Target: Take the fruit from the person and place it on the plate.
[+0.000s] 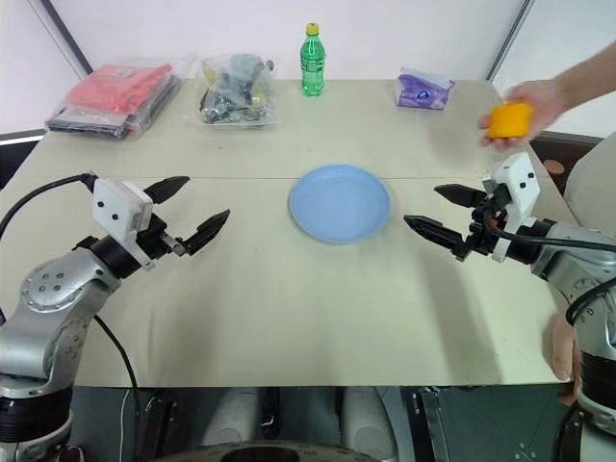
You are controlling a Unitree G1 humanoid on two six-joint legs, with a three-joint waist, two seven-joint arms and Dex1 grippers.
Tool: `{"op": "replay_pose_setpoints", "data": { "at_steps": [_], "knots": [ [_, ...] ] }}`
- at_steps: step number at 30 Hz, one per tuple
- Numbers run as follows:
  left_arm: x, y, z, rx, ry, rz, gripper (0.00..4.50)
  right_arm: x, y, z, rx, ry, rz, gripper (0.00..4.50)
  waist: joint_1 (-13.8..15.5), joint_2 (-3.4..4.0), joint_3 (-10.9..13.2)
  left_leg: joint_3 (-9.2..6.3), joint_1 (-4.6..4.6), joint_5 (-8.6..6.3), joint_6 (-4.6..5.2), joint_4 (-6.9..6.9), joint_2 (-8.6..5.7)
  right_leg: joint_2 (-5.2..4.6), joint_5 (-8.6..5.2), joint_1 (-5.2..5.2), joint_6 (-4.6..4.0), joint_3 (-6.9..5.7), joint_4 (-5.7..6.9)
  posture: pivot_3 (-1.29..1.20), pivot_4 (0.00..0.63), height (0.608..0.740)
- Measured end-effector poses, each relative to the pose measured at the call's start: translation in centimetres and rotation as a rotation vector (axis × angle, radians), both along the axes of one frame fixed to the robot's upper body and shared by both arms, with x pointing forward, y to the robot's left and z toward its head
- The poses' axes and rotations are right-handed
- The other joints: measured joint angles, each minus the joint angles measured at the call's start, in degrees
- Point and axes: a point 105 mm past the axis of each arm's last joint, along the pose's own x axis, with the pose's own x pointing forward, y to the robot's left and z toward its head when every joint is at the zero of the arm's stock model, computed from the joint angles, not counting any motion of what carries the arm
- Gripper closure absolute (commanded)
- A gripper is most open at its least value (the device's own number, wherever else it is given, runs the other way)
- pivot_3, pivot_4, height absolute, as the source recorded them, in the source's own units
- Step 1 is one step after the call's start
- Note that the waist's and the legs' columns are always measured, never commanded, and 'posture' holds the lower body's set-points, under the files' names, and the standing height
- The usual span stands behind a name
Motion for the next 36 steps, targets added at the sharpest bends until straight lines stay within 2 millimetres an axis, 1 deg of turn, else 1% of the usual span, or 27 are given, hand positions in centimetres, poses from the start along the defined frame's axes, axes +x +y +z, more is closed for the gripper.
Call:
{"op": "replay_pose_setpoints", "data": {
  "at_steps": [3,8,12,17,23,27,32,36],
  "knots": [
    [0.0,-0.2,-0.3,-0.004,0.011,-0.009,0.0,0.0,-0.1,0.0,-0.004,-0.001,-0.004,0.06,0.01,0.0,0.0,0.0,0.0,0.0,0.0,0.0,0.0,0.0,0.0,0.0,0.0,0.0,0.0,0.0,0.15,0.731],
    [0.3,-0.4,0.2,-0.037,-0.004,-0.011,0.0,0.1,-0.1,0.2,-0.008,-0.01,-0.013,0.06,0.02,0.0,0.0,0.0,0.0,0.0,0.0,0.0,0.0,0.0,0.0,0.0,0.01,0.0,0.0,0.0,0.15,0.731],
    [0.7,-0.6,-0.1,-0.042,0.011,-0.016,0.0,0.4,0.0,0.9,-0.008,-0.036,-0.018,0.06,-0.01,0.0,0.0,-0.02,0.0,0.0,0.0,0.0,0.0,0.02,0.0,0.0,0.01,0.0,0.0,0.0,0.15,0.731],
    [0.8,-0.8,0.2,-0.043,0.007,-0.037,0.0,0.3,0.4,0.9,-0.011,-0.043,-0.017,0.06,0.04,0.0,0.0,-0.01,-0.01,0.0,0.0,0.0,0.0,0.01,0.01,0.0,0.01,0.0,0.0,0.0,0.15,0.731],
    [0.7,-0.8,0.0,-0.035,0.014,-0.043,0.0,-0.3,0.0,-0.1,-0.01,-0.01,-0.03,0.06,0.04,0.0,0.0,0.0,-0.01,0.0,0.0,0.0,0.0,0.01,0.0,0.01,0.01,0.0,-0.01,0.0,0.15,0.731],
    [0.7,-0.9,0.0,-0.035,0.014,-0.047,0.0,-0.3,0.0,0.1,-0.004,-0.016,-0.032,0.06,0.0,0.0,0.0,-0.01,0.0,0.0,0.0,0.0,0.0,0.02,0.0,0.01,0.01,0.0,-0.01,0.0,0.15,0.731],
    [0.6,-1.5,-0.3,-0.034,0.024,-0.068,0.0,-0.2,0.1,0.3,-0.005,-0.023,-0.032,0.06,0.07,0.0,0.0,-0.01,-0.01,0.0,0.0,0.0,0.0,0.01,0.01,0.01,0.01,0.0,-0.01,0.0,0.15,0.731],
    [0.6,-1.5,-0.3,-0.034,0.024,-0.067,0.0,-0.3,0.1,0.4,-0.009,-0.025,-0.03,0.06,0.02,0.0,0.0,-0.02,-0.01,0.0,0.0,0.0,0.0,0.02,0.0,0.01,0.01,0.0,-0.01,0.0,0.15,0.731]
  ]
}}
